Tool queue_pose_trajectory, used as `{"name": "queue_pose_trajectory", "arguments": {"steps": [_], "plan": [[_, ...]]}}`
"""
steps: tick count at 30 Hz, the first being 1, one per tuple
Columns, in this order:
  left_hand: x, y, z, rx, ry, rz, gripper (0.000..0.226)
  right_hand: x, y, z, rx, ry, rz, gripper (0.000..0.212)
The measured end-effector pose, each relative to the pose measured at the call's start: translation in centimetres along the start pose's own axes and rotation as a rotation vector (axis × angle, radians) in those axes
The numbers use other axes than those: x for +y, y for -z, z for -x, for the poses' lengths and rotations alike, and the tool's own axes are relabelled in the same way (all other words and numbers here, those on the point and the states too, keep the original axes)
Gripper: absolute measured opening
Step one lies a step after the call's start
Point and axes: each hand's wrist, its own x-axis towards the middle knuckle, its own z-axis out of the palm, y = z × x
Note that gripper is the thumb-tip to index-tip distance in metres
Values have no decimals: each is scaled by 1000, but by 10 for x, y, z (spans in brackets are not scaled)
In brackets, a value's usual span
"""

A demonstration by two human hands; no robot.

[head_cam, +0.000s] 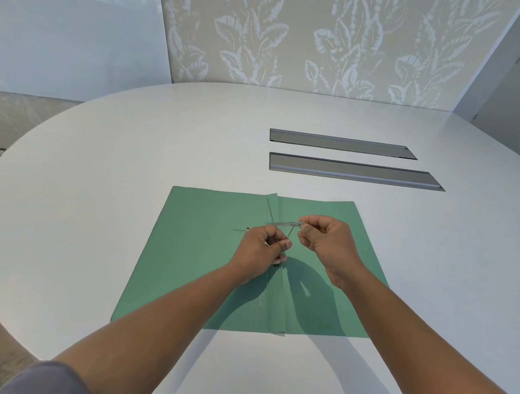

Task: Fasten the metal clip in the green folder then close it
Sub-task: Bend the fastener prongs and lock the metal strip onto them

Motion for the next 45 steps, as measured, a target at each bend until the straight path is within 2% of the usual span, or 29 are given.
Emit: {"name": "queue_pose_trajectory", "arguments": {"steps": [4, 7, 12, 17, 22, 28, 35, 38, 45], "plan": [[-1, -1, 1, -1, 5, 8, 13, 0, 0, 2, -17, 18, 84, 13], [0, -1, 3, 14, 19, 33, 14, 3, -1, 4, -32, 88, 253, 15], [3, 9, 4, 49, -35, -89, 14, 12, -8, 12, -110, 206, 483, 12], [10, 37, -1, -67, 25, -276, 22, 19, -15, 20, -208, 294, 612, 14], [9, 49, -2, -98, 29, -337, 31, 32, -19, 25, -343, 389, 746, 10], [5, 44, -6, -123, -60, -534, 41, 43, -15, 17, -311, 284, 680, 10], [-5, 41, -8, -181, -168, -970, 51, 55, -9, 14, -269, 83, 378, 32], [-11, 39, -6, -209, -185, -1044, 49, 52, -9, 11, -311, 59, 307, 37], [-14, 41, -7, -192, -245, -1121, 53, 52, -11, 3, -377, 128, 461, 26]]}}
